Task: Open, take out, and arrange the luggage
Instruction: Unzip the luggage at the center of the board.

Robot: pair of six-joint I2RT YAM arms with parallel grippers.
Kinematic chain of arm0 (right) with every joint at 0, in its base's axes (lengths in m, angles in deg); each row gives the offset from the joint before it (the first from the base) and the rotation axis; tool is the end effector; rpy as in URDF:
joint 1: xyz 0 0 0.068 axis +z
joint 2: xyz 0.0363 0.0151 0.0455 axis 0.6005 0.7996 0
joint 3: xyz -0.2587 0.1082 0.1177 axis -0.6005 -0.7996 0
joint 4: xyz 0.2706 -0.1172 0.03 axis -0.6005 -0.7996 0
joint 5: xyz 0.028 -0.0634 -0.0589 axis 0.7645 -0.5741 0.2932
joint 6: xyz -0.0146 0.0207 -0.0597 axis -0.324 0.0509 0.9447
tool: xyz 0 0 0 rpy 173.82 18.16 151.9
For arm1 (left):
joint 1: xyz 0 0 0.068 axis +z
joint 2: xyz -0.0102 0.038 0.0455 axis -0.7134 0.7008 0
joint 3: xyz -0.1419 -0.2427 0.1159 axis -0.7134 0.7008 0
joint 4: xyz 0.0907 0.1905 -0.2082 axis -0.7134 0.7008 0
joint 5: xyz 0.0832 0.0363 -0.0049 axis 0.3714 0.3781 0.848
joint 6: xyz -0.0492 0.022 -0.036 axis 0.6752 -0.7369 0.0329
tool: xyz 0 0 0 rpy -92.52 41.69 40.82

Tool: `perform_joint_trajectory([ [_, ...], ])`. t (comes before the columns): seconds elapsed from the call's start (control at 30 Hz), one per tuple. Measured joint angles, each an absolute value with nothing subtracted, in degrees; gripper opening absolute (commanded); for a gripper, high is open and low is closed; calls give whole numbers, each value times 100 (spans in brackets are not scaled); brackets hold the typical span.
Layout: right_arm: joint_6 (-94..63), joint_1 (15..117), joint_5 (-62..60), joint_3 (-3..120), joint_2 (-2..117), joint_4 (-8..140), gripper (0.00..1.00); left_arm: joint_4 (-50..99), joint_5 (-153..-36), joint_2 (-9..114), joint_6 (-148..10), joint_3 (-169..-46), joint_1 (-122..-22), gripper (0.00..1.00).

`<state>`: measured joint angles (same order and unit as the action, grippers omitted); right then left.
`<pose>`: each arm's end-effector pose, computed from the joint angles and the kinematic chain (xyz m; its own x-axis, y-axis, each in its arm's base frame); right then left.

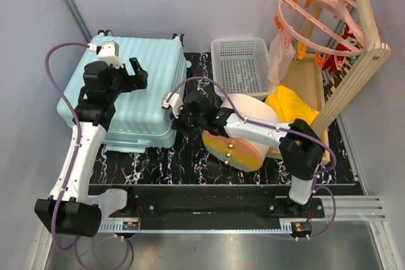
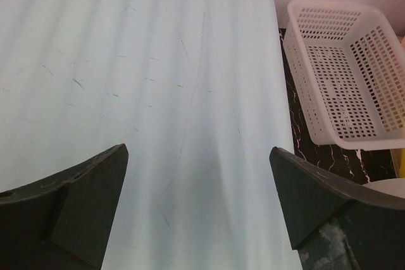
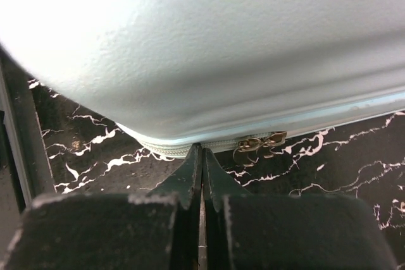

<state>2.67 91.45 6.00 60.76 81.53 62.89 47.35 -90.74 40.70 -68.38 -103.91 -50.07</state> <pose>0.2683 0.3990 0.2630 -0.1150 -0.4833 -0.8679 -0.9552 0.2937 -0.0370 0.2830 -0.0264 0.4287 -0.3023 -0.1815 -0.9358 0.0908 0.9718 -0.2178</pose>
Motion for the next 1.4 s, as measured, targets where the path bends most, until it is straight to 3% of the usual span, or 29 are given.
perform_joint_trajectory([
  [0.07,232,9167,432,6076,8153,6279,21,4735,-9074,4077,-6838,-10391,-5007,99],
  [0.13,182,9189,176,6078,8153,6279,30,4735,-9074,4077,-6838,-10391,-5007,99],
  [0.43,167,9202,-434,6078,8153,6281,54,4735,-9074,4079,-6836,-10391,-5007,99],
  [0.83,379,9274,-630,6087,8171,6265,57,4735,-9076,4084,-6836,-10391,-5007,99],
  [1.13,505,9510,-1511,6266,8534,6045,55,4735,-9076,4123,-6836,-10391,-5007,99],
  [1.4,390,9574,-1754,5945,8459,6528,60,4735,-9085,4132,-6836,-10391,-5007,99],
])
